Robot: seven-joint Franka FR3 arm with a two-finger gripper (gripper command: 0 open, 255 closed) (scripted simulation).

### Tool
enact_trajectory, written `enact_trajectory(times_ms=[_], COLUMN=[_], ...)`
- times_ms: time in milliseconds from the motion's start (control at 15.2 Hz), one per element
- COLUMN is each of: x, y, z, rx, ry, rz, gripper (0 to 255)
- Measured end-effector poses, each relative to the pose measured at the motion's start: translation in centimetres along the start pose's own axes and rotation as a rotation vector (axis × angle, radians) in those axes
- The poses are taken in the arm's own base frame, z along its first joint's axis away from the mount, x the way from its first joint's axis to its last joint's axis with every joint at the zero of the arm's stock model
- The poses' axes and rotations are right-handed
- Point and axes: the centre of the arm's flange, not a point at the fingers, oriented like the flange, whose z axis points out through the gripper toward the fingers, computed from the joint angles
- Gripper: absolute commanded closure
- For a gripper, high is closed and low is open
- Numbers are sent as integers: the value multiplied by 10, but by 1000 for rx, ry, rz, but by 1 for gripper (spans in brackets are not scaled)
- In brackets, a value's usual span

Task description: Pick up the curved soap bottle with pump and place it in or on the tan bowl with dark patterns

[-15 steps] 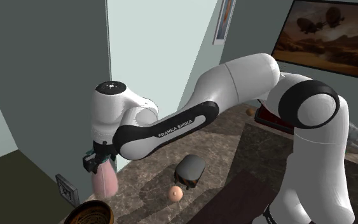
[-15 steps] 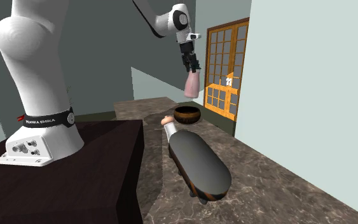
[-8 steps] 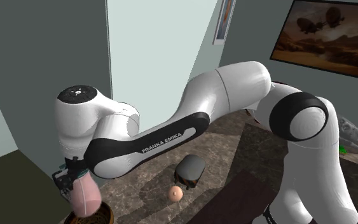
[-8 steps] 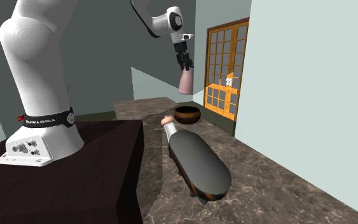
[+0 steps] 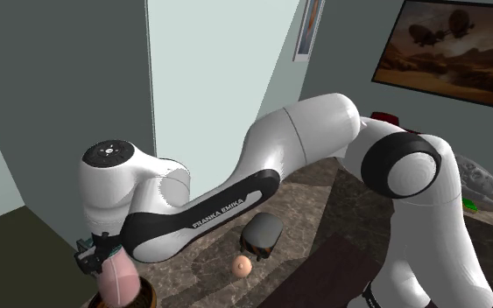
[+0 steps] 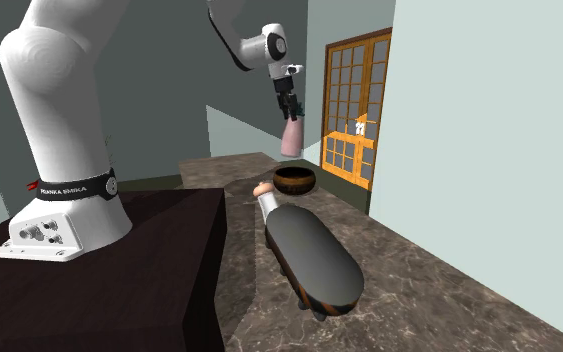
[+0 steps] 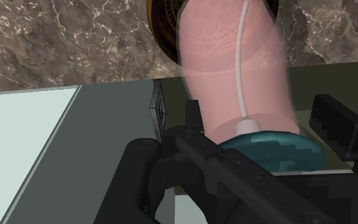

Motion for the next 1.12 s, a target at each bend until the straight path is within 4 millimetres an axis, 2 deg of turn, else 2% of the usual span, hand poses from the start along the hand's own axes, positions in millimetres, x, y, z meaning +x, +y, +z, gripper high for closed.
enact_trajectory(times_ms=[858,1122], x=[-16,-17], y=[-1,-1], z=[69,73], rx=[0,0], ry=[0,0], rz=[0,0], gripper=[255,255])
